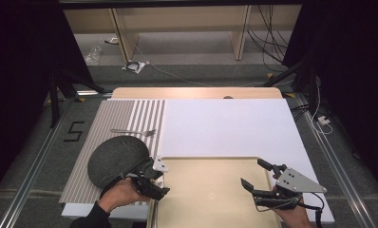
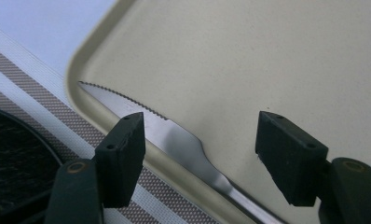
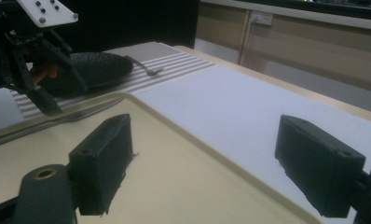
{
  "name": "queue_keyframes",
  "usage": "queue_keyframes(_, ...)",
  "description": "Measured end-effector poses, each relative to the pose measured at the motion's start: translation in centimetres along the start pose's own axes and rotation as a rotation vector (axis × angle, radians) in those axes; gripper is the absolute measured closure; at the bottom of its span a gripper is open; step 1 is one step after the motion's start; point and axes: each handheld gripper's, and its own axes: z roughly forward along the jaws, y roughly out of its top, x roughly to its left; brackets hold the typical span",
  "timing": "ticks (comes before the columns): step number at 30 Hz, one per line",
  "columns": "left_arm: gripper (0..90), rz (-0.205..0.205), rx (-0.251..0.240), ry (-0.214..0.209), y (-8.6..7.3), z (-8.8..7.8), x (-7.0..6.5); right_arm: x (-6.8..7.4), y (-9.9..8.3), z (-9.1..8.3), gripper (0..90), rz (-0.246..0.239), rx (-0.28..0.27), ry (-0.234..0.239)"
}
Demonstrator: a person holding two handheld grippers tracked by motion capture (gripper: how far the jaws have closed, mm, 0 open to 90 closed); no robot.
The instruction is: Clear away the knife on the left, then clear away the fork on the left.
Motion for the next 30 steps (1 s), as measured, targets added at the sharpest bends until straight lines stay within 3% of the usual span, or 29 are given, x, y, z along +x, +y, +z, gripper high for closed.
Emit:
queue_keyframes(10, 24.7, -0.038, -0.084, 0.06, -0.3, -0.5, 1.0, 0.2, 0.1, 0.0, 19.8, -0.01, 0.006, 0.001)
queue_keyframes(25, 22.1, -0.119, -0.204, 0.172, -1.0, -1.6, 3.4, 0.1, 0.0, 0.0, 19.7, -0.009, 0.004, -0.003)
queue_keyframes(30, 22.1, -0.132, -0.221, 0.194, -1.4, -1.6, 4.2, 0.3, 0.1, 0.1, 19.7, -0.011, 0.013, -0.001)
